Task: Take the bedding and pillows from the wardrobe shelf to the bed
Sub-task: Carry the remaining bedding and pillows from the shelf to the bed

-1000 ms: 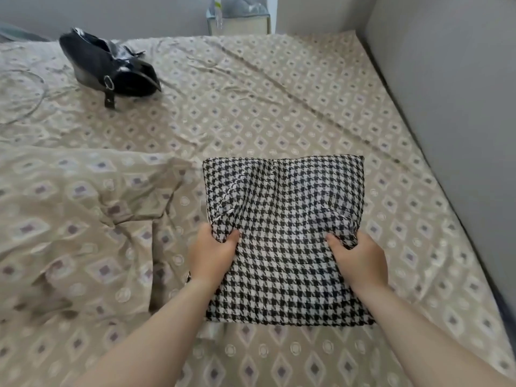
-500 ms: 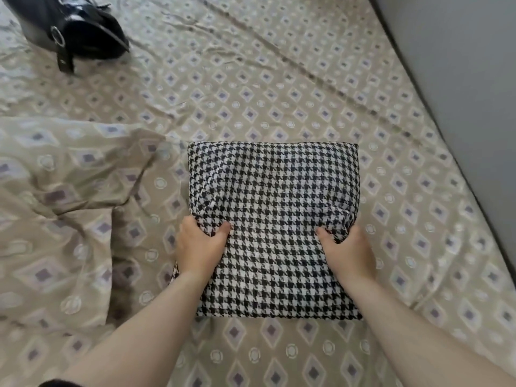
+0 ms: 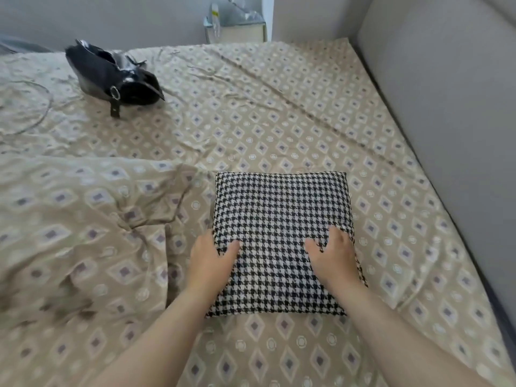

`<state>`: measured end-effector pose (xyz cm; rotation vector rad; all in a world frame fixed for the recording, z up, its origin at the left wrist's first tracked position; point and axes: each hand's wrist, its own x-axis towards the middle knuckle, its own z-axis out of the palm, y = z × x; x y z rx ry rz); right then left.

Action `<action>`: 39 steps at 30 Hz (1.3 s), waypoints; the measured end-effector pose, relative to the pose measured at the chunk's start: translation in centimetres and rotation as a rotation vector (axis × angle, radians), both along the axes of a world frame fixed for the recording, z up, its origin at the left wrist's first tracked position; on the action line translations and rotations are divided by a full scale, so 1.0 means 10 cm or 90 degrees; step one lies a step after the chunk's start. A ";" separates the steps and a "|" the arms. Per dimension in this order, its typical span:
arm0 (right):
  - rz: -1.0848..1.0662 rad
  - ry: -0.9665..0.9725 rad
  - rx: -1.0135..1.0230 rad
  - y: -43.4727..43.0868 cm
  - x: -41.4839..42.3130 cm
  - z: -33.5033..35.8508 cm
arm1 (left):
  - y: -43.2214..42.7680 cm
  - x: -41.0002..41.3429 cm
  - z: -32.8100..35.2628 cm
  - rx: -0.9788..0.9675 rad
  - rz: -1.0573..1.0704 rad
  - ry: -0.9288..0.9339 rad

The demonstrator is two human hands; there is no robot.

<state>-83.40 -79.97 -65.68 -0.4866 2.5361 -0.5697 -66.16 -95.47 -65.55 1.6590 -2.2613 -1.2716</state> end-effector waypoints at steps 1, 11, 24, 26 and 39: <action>0.015 -0.014 -0.019 -0.06 0.09 0.17 | 0.01 0.08 0.17 0.005 -0.002 0.010; 0.114 0.011 -0.163 -0.56 1.10 2.24 | -0.45 1.16 2.20 -0.098 0.026 0.134; 0.268 0.022 -0.417 -0.72 2.55 4.30 | -0.37 2.95 4.54 -0.219 0.075 0.282; 0.317 0.002 -0.441 -0.78 2.77 4.47 | -0.20 3.26 4.71 -0.235 0.136 0.305; 0.738 -0.119 -0.583 -0.70 3.99 5.24 | 1.49 4.48 5.32 -0.466 0.543 0.384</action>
